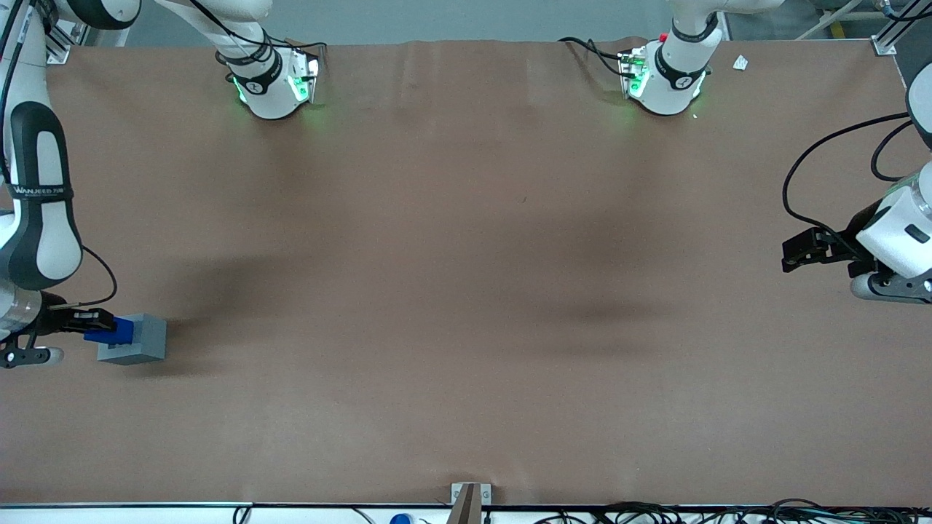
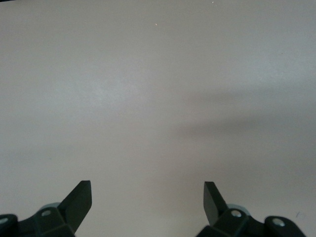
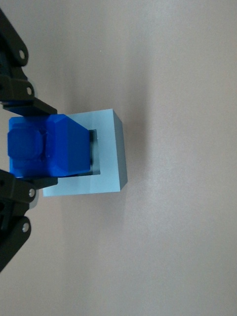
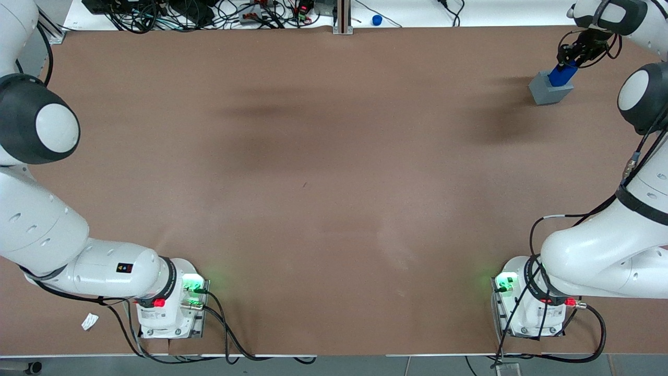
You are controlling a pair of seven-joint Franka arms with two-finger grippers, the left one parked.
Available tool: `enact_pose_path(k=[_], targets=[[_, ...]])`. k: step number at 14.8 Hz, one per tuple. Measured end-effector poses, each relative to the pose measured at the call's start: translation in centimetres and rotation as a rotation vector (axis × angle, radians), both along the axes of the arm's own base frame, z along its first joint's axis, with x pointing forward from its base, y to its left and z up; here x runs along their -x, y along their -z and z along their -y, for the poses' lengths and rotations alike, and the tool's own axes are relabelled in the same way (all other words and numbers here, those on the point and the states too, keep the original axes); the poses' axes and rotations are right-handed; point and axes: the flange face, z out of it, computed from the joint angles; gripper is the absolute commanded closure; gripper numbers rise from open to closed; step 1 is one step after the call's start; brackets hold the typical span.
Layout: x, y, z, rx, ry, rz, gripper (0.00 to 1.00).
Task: Insert blue part into gray base with right arm
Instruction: 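Lower the blue block into the gray base's opening with the right gripper, then open the right gripper and raise it away from the base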
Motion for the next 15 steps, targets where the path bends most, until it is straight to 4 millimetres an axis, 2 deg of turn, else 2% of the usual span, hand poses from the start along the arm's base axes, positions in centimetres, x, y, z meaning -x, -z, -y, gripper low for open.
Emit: enact_pose_path(k=[7,13,14,15], targets=[[-0.1,0.1,0.0,0.002,0.000,0.005,1.00],[-0.3,1.4,0.1,0.007,-0.001,0.016,0.99],[-0.4,1.5,0.1,0.007,0.000,0.016,0.92],[-0.4,1.5,0.1,0.006,0.001,0.017,0.59]])
